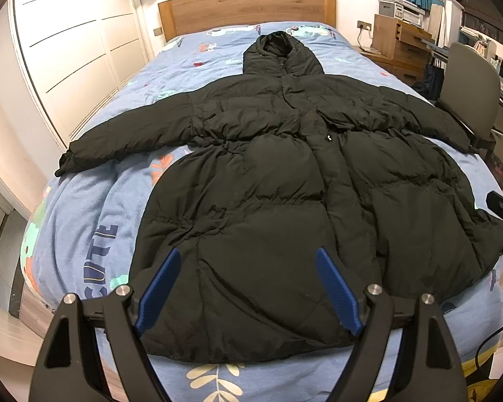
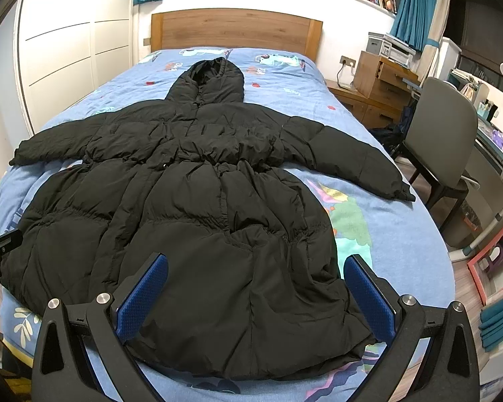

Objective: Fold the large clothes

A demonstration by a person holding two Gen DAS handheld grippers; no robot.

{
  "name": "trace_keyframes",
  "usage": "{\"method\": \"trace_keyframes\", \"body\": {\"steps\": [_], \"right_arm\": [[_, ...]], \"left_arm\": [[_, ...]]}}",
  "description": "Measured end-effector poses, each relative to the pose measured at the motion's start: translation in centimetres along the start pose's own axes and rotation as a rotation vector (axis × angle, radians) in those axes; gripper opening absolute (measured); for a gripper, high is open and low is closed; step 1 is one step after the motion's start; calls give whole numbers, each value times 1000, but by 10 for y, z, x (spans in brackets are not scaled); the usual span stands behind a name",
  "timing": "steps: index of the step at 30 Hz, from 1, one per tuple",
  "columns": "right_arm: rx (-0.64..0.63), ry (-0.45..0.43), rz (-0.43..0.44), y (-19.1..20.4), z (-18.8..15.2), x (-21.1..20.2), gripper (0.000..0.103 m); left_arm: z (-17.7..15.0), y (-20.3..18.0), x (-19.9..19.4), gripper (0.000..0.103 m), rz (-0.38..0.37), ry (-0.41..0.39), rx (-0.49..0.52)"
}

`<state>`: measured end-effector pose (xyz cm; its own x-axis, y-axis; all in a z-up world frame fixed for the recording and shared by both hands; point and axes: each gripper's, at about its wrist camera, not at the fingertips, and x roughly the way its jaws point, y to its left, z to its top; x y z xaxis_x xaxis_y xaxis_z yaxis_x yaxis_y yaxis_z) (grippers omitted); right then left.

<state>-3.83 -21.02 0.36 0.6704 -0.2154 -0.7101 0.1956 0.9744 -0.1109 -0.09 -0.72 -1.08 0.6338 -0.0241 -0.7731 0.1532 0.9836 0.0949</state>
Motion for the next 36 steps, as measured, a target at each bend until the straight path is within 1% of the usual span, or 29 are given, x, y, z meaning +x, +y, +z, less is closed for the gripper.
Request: {"method": "trace_keyframes", "body": {"steps": [3,6,20,27,32,36], "right_arm": [[0,1,-1,-1,3,-3,102],[2,2,-1,-2,-3,2,102],[9,17,1,-3,1,9,102],[11,27,5,-3,2,12,102],[11,29,13,-4,6,13,102],[9,29,18,-4,9,14,102]], "left_arm": [[0,0,1,82,-2,3,-1],[2,1,2,82,-5,9,-6],[3,0,10,82,-13,29,-2],[3,1,16,82,-18,49,-4],[5,3,22,82,-21,79,-5],[8,4,24,82,-13,81,-1]]}}
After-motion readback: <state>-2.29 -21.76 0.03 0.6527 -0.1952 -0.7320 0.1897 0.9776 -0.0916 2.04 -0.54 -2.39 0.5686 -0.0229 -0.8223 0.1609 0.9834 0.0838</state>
